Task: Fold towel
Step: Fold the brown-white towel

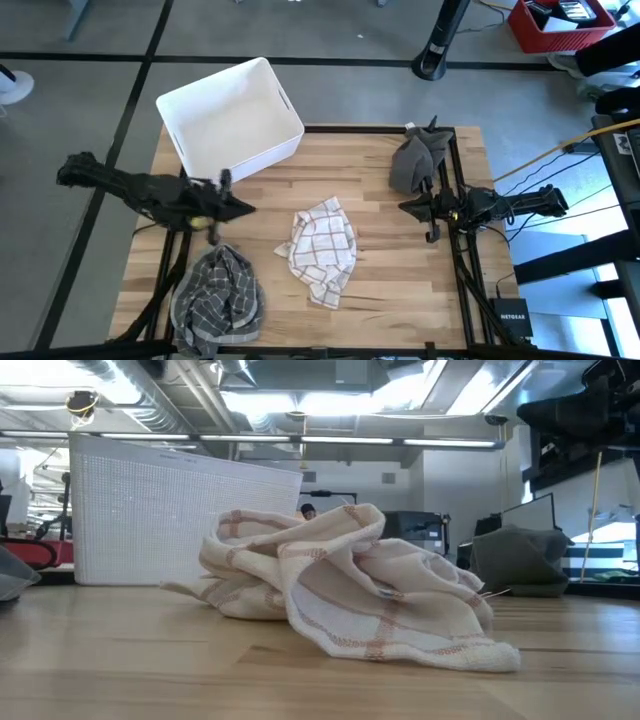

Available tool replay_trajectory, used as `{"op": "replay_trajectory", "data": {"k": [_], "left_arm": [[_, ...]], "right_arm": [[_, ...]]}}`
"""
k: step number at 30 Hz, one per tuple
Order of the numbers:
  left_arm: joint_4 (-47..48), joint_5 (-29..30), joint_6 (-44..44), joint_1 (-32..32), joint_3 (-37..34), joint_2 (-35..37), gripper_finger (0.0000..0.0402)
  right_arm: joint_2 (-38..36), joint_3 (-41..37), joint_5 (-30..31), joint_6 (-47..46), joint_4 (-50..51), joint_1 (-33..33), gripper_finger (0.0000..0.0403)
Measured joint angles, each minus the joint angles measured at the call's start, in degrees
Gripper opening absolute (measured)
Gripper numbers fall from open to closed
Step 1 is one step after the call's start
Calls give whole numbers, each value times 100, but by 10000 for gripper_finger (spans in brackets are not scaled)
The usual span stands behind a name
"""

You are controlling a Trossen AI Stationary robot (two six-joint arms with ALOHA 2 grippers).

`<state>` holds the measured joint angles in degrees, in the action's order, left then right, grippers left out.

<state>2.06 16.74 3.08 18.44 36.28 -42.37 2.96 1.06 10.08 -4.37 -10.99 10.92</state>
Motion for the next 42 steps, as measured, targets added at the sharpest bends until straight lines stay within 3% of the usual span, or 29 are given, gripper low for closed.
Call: {"op": "replay_trajectory", "data": {"k": [8, 12, 16, 21, 24, 28, 37, 42], "left_arm": [[345, 80, -176, 271, 1123, -2631, 0], [294, -1, 122, 401, 1430, -3549, 0], [299, -241, 483, 466, 1766, -4257, 7], [959, -239, 1001, 610, 2354, -4871, 65], [1747, -169, 1356, 738, 2696, -5204, 103], [2510, 416, 1841, 903, 2880, -5593, 127], [2443, 1176, 2102, 845, 2886, -5959, 114], [2433, 1436, 1956, 837, 2889, -5949, 45]], "right_arm": [[799, 0, -559, -333, -993, 0, 5], [1498, 85, -785, -333, -1654, 0, 5], [2438, 712, -905, -281, -1693, 0, 5], [3773, 1850, -1148, 69, -1303, 0, 5], [4453, 2642, -1132, 444, -374, 0, 5], [5227, 3503, -777, 715, 798, 0, 5], [6080, 4211, -132, 741, 1820, -2, 5], [6100, 4223, -170, 588, 1854, 0, 5]]}}
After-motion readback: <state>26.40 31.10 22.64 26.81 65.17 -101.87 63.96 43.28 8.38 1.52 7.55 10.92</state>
